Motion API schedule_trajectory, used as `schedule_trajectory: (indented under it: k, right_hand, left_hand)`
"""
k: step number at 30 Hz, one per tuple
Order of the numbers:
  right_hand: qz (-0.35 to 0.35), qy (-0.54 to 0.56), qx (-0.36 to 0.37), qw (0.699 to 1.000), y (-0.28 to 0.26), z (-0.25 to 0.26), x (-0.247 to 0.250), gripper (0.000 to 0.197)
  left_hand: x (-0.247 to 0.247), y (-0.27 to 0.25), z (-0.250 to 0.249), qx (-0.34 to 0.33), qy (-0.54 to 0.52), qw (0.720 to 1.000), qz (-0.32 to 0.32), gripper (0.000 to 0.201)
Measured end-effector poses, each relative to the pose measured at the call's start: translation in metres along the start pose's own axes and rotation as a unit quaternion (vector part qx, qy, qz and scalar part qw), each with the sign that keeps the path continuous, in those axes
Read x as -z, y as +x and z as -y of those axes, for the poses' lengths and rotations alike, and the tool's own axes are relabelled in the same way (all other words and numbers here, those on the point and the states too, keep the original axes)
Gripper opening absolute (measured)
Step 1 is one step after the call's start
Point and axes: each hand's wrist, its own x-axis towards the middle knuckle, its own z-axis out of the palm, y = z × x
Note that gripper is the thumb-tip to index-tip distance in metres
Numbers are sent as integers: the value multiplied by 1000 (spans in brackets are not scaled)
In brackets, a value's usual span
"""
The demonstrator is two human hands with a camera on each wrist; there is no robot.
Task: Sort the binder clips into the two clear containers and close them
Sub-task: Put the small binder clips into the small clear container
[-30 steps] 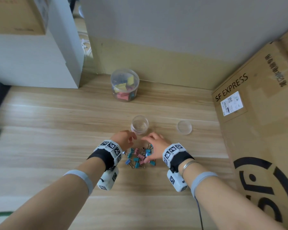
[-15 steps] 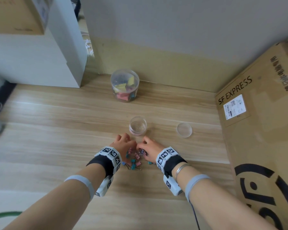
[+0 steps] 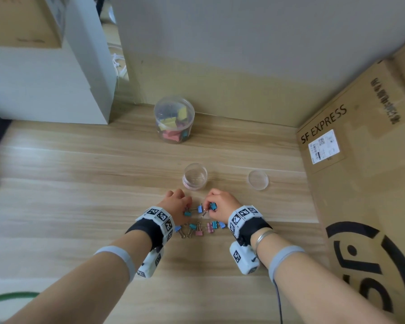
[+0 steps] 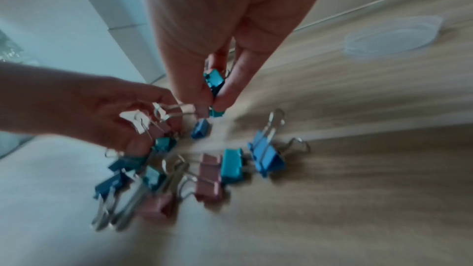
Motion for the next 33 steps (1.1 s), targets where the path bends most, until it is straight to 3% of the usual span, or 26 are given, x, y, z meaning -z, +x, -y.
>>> schedule_trajectory:
  k: [4,9,14,17,20,23,26,29,31,33]
  right_hand:
    - [-61,18,13,998,3,13,22,9]
    - [-160,52,4,986,31,30,48,12]
    - [-120,12,-20,992,53,41,40,18]
    - [-102,14,-28,994,54,39,35,28]
    - [-151,41,-15,988,49,33,39,30]
    - [-197,39,-51,978,44,18,44,26]
    - [-110,-7,-133,985,35,1,41,24]
    - [5,-33,-170,985,27,-9,26,50]
    - [23,-29,-169,985,24,-11,15,61]
    - [33,-38,-160,986,22,-12,7,58]
  left_hand:
    - [3,1,2,-19,23,999,24,57]
    - [2,1,1,-31,47,998,27,47]
    - [1,2,1,-42,48,997,32,48]
    - [0,3,1,-46,30,998,2,28]
    - [0,3,3,-45,9,999,-10,18]
    - [4,3,3,-49,-7,999,-15,18]
    - [7,5,2,-52,-41,997,-30,18]
    - [7,5,1,-89,-70,992,-57,16]
    - [12,1,-6,-135,-97,984,-70,16]
    - [25,-2,-16,-173,-120,973,-89,18]
